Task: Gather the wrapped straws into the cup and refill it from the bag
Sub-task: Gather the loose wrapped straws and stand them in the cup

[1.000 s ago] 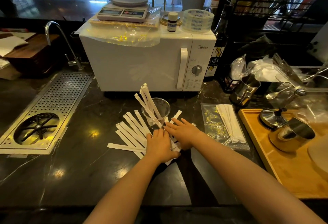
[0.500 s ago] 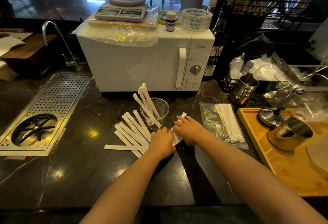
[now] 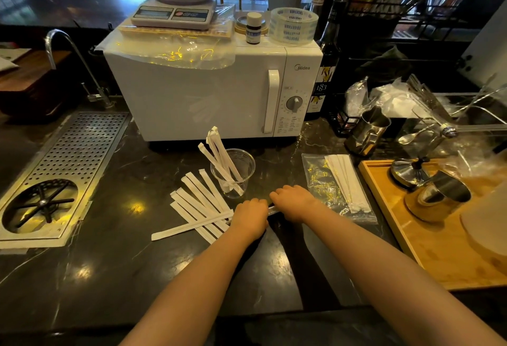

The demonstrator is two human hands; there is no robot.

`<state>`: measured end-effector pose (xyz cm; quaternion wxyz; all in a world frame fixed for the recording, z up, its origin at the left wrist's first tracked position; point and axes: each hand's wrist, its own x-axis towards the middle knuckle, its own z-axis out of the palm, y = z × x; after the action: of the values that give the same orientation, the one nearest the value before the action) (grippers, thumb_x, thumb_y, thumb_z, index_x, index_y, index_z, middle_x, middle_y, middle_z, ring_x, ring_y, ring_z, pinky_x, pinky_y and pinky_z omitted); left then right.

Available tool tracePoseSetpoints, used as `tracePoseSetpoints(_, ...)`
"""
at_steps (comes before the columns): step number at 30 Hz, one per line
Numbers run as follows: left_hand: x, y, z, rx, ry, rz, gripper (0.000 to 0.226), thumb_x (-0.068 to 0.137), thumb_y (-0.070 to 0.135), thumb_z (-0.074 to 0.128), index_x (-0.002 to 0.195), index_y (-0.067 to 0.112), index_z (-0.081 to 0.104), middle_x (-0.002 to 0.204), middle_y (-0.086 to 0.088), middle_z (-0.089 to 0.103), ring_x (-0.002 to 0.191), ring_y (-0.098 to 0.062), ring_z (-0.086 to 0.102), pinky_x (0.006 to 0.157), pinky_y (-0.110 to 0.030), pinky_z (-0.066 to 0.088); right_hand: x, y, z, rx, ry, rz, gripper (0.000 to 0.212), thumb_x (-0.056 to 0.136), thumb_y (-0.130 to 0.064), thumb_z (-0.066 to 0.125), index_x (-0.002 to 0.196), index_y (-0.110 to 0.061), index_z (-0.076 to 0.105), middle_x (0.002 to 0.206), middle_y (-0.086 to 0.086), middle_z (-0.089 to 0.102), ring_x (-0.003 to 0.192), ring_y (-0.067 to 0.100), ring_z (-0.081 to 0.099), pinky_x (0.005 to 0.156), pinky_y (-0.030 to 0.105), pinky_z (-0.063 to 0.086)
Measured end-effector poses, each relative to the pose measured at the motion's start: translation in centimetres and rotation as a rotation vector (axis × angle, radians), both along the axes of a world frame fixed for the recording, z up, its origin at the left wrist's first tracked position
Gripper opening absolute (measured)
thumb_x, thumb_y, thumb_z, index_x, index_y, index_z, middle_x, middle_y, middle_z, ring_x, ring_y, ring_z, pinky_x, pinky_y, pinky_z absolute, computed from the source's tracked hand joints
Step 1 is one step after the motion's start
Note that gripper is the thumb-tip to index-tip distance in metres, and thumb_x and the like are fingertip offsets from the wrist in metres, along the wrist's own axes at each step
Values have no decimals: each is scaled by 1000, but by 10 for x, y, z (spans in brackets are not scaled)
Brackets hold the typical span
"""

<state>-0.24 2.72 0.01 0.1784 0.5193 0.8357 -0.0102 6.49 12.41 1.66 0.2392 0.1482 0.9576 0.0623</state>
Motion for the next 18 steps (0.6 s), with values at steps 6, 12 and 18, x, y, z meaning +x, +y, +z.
tracePoseSetpoints(6,6,-1,-3,-3,-37,-26,30,91,11,43,119,-1,46,127,-22,51,117,-36,49,95,-42,43,7,-3,-5,-25,-8,-46,32,93,-9,44,124,0,45,130,20,51,122,35,48,94,43,44)
tracePoseSetpoints(12,12,-3,2,-36,-104,13,34,93,15,41,123,0,44,131,-21,47,120,-36,45,97,-43,42,14,-9,0,25,5,-53,31,94,-17,39,119,-2,50,126,18,57,117,34,53,96,42,40)
tracePoseSetpoints(18,20,-5,25,31,-536,169,29,92,14,38,100,-4,59,113,-28,63,97,-40,61,82,-41,49,24,-24,24,164,55,67,30,95,-17,38,117,-3,52,124,17,58,117,33,49,97,39,34)
